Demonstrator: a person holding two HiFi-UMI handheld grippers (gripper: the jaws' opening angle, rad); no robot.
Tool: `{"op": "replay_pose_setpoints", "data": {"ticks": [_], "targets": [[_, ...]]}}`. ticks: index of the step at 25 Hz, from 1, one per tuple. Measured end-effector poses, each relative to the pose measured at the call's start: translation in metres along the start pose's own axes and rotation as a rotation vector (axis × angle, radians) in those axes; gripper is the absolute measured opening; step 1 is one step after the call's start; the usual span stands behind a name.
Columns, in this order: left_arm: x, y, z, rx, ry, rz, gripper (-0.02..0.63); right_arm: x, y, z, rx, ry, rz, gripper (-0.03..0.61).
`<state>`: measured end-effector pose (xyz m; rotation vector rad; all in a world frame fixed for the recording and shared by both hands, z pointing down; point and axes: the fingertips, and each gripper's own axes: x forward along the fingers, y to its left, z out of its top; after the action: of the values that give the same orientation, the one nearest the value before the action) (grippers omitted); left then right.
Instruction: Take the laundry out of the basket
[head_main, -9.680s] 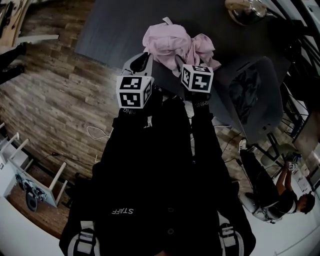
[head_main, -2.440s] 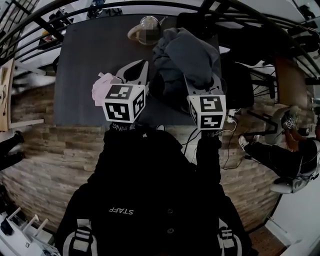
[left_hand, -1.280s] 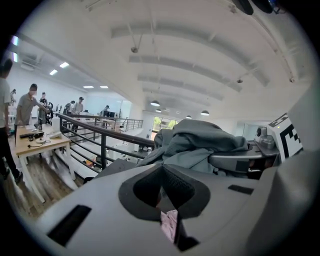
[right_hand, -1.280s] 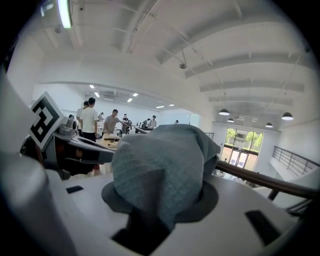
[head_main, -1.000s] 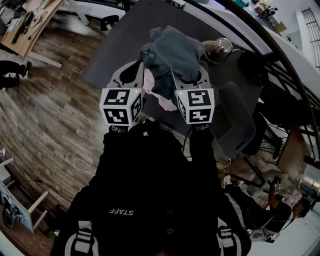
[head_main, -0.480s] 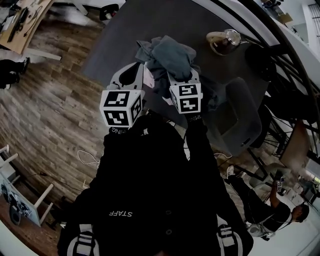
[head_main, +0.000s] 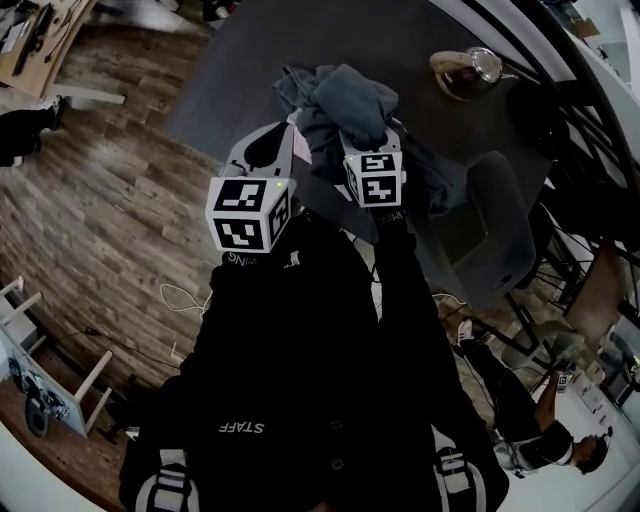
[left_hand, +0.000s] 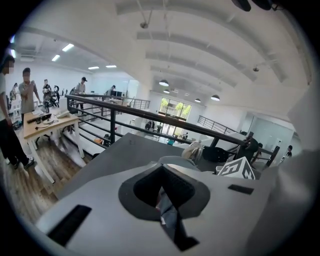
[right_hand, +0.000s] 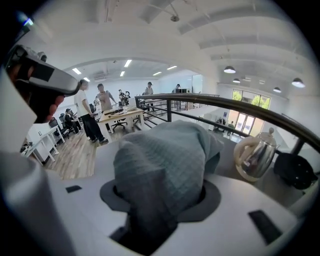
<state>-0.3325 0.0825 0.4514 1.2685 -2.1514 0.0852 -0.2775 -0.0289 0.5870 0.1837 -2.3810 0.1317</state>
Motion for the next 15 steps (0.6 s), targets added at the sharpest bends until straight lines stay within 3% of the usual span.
{"op": "replay_pose_setpoints", "data": {"ticks": [3,10,15], "targets": [[0.001,0.003,-0.004,-0.004,0.008,-0.003,0.000,0.006,-0.004,-0.011,0.014,0.021,-0.010,0.235],[-0.001,0.003,-0.004,-0.008,0.004,-0.016,0.000,-0.002,-0.003,-0.017,0.030,0.078,-0.012,0.372],[-0.002,-0.009,0.005,-0.001,-0.017,-0.043,0.000,-0.040,-0.001,0.000,0.028,0.025,-0.019,0.387]]}}
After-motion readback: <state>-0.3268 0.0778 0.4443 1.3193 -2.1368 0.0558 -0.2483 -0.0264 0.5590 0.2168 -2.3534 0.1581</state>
